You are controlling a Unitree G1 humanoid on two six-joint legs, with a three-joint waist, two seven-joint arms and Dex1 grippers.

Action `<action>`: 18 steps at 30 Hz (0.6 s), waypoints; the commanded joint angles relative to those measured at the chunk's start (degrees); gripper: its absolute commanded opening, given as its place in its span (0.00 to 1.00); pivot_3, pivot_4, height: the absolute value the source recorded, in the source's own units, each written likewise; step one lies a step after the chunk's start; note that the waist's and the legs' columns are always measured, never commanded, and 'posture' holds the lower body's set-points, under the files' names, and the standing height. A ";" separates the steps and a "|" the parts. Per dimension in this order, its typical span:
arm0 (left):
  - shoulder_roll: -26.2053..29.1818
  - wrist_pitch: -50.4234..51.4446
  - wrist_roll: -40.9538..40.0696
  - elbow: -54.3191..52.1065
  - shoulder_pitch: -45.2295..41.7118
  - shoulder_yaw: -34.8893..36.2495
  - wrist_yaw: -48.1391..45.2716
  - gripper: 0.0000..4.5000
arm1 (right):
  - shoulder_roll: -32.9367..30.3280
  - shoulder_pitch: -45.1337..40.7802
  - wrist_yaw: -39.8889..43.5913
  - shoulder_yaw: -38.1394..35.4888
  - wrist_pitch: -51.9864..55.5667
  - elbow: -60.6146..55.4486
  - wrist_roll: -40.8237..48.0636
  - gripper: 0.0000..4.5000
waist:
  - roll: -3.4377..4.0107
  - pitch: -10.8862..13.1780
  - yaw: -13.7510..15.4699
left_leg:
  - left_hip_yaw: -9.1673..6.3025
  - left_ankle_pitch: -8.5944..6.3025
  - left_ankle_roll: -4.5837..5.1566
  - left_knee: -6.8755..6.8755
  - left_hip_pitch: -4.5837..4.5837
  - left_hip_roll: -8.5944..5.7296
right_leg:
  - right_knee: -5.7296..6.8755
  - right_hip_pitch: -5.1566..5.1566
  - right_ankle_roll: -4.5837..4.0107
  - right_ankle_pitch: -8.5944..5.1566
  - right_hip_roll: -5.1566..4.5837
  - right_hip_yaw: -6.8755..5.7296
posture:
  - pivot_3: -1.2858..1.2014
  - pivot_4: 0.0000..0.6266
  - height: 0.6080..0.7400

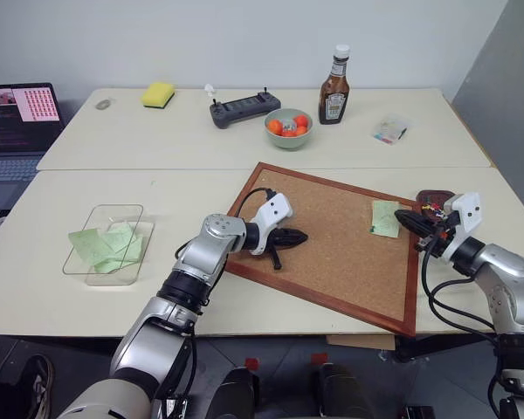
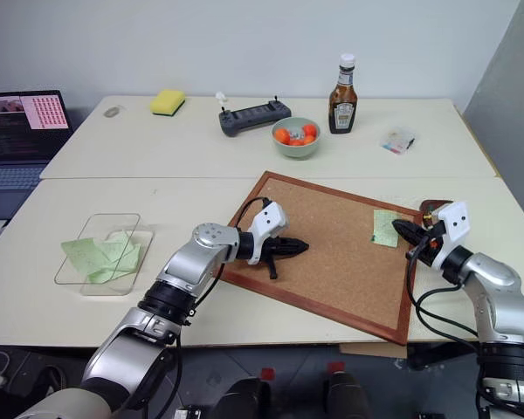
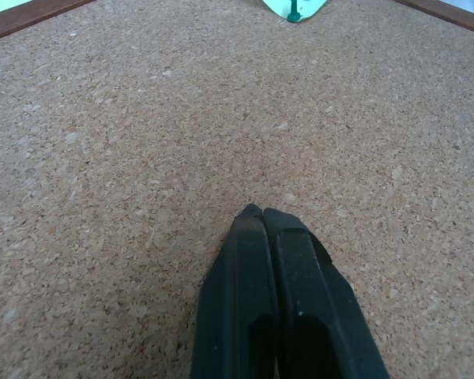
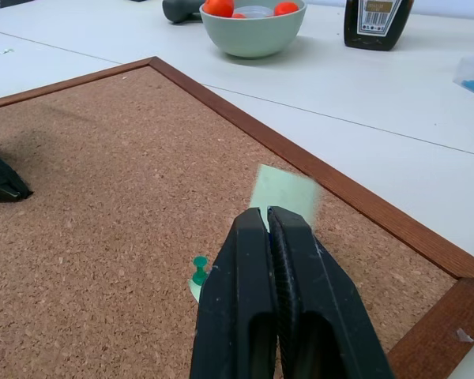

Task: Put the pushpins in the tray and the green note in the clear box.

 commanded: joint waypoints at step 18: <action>1.70 -1.22 2.93 0.01 1.58 -3.50 -1.22 0.00 | 0.14 -18.62 -27.20 -6.99 -0.77 23.12 -8.34 0.01 | 0.04 -0.02 -0.30 | 0.14 0.00 0.00 -0.03 0.06 0.02 | 0.05 -0.02 -0.01 0.00 0.00 0.11 | 0.52 0.24 1.00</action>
